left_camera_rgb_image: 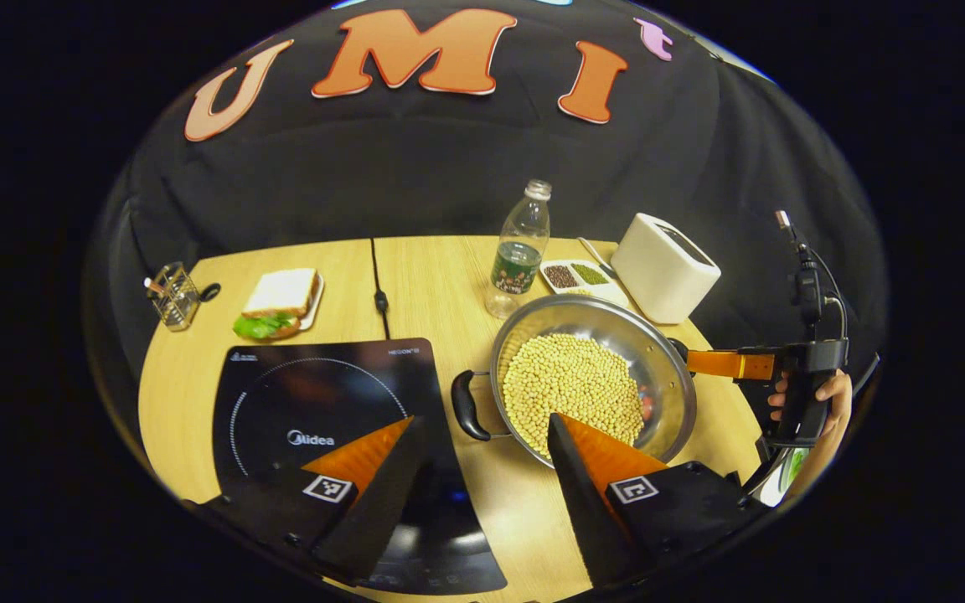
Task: First push the handle of the pot to place it horizontally, then grasp the pot with both hands and set it on the induction cooktop.
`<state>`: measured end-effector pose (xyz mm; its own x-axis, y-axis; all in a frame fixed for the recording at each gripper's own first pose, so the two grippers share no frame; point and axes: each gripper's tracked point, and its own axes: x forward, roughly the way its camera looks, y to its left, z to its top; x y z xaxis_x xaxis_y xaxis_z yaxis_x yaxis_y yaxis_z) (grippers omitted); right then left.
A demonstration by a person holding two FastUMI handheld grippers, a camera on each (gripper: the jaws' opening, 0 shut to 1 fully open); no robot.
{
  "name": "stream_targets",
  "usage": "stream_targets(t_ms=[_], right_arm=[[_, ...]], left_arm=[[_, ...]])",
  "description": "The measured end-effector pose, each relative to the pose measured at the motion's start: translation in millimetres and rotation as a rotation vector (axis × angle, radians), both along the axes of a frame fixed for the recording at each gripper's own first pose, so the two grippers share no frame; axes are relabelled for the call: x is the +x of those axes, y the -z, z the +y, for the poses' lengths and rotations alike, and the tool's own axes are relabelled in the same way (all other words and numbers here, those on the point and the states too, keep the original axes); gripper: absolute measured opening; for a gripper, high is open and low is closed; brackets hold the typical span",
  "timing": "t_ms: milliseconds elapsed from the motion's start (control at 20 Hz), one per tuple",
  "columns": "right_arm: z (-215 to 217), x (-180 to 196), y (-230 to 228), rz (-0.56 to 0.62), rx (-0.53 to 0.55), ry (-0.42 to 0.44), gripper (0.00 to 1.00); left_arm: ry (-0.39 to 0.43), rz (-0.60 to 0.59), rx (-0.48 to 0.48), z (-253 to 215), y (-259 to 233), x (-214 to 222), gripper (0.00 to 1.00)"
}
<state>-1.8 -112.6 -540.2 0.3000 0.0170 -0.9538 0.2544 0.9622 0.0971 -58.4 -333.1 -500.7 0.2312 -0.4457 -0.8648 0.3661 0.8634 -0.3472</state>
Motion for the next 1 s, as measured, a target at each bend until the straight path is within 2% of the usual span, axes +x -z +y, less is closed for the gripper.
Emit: stream_targets(t_ms=[200, 300, 400, 450, 500, 550, 600, 800, 900, 1000], right_arm=[[-5.1, -0.6, 4.3, -0.001, 0.0, 0.006, 0.81], [-6.9, 0.4, 7.1, -0.001, 0.0, 0.01, 0.81], [-9.3, 0.9, 9.4, -0.003, -0.003, 0.01, 0.82], [-10.1, 1.0, 11.6, -0.004, -0.005, 0.006, 0.83], [-11.0, 0.5, 13.6, -0.002, -0.01, 0.004, 0.83], [-12.9, 0.8, 16.0, 0.001, -0.016, 0.001, 0.82], [-13.3, 0.9, 17.5, 0.003, -0.021, 0.0, 0.82], [-18.9, -0.3, 26.0, 0.012, -0.059, -0.009, 0.83], [-21.3, -2.3, 29.2, 0.02, -0.06, 0.001, 0.83], [-23.2, -4.2, 31.8, 0.022, -0.063, 0.01, 0.83]], left_arm=[[0.004, 0.074, 0.016, -18.7, 39.7, 1.0, 0.96], [0.015, 0.094, 0.047, -21.9, 60.0, -0.3, 0.99], [0.011, 0.109, 0.073, -23.5, 76.0, 0.3, 0.96], [0.015, 0.08, 0.065, -28.9, 74.5, 7.5, 0.94], [0.012, 0.082, 0.062, -29.3, 74.7, 8.6, 0.99], [0.011, 0.084, 0.068, -31.7, 75.4, 8.9, 0.95], [0.01, 0.08, 0.075, -34.3, 79.0, 8.3, 0.98], [0.001, 0.048, 0.065, -43.0, 90.3, 14.7, 0.96], [0.003, 0.05, 0.071, -47.0, 104.5, 12.2, 0.94], [-0.013, 0.011, 0.074, -49.1, 112.0, 21.0, 0.88]])
